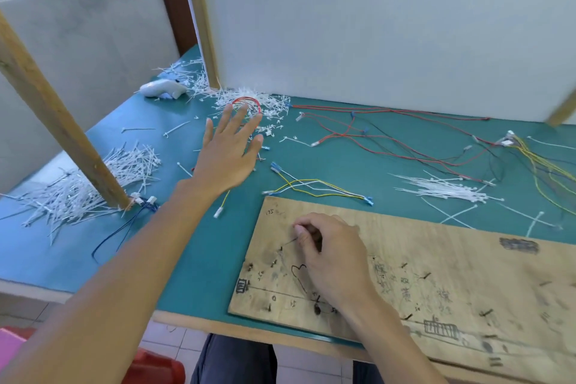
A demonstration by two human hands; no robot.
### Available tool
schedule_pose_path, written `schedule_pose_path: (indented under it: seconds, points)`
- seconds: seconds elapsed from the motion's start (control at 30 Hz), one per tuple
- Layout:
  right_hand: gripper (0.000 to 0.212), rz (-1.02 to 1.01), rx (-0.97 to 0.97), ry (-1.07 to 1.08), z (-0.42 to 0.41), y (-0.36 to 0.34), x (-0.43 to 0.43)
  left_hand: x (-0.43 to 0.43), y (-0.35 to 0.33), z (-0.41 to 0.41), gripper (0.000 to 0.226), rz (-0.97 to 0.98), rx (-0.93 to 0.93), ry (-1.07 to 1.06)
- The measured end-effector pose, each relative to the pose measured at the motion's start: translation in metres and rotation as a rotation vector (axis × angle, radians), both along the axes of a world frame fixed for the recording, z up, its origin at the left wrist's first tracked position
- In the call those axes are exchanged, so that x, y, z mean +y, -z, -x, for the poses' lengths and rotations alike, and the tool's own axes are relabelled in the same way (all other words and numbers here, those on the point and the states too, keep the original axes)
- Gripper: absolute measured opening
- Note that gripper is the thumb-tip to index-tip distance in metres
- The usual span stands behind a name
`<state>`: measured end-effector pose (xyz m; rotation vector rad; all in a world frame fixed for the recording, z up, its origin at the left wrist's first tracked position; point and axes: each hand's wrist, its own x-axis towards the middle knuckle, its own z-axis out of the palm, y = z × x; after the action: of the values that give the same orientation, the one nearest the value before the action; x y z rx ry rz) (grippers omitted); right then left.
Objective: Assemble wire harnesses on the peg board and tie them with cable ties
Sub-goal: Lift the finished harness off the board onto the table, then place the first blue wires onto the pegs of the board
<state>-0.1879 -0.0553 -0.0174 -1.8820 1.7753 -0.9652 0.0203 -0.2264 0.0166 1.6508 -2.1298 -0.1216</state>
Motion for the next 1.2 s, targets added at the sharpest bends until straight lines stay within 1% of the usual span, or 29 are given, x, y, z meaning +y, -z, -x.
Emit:
schedule_pose_path:
  seconds: [0.1,0.2,0.3,0.4,0.5,0.57,0.63,0.77,0.83,0.97,1.1,1.2]
  points:
    - [0.013,-0.002,0.000,-0.008,0.001,-0.005,0.001,0.040,-0.016,0.008,0.044,0.020,0.161,0.073]
    - [0.017,-0.009,0.016,-0.034,0.001,-0.011,0.005,0.097,-0.019,0.011,0.033,0.060,0.235,0.056]
    - [0.018,0.009,0.029,-0.080,0.004,-0.018,0.013,0.157,-0.007,0.006,0.020,0.088,0.181,-0.030]
    - [0.015,0.068,0.019,-0.097,0.008,-0.023,0.028,0.203,0.010,-0.005,0.011,0.066,0.102,-0.175]
    - [0.013,0.117,-0.012,-0.094,0.015,-0.020,0.051,0.229,0.025,-0.013,0.017,-0.005,-0.005,-0.315]
    - [0.014,0.153,-0.005,-0.105,0.020,-0.015,0.068,0.233,0.028,-0.016,0.023,-0.053,-0.047,-0.379]
    - [0.015,0.183,0.025,-0.111,0.023,-0.007,0.079,0.232,0.028,-0.018,0.025,-0.077,-0.057,-0.413]
    - [0.013,0.274,0.022,-0.087,0.026,0.010,0.091,0.229,0.025,-0.017,0.030,0.008,-0.004,-0.487]
    - [0.013,0.314,0.055,-0.093,0.027,0.014,0.091,0.225,0.023,-0.018,0.033,0.022,-0.007,-0.524]
    - [0.005,0.398,0.177,-0.142,0.026,0.021,0.092,0.213,0.020,-0.021,0.023,-0.049,-0.038,-0.570]
    - [0.004,0.442,0.198,-0.141,0.026,0.023,0.093,0.206,0.016,-0.021,0.021,-0.068,-0.113,-0.596]
    - [0.005,0.440,0.200,-0.141,0.025,0.024,0.092,0.205,0.016,-0.022,0.019,-0.013,-0.092,-0.599]
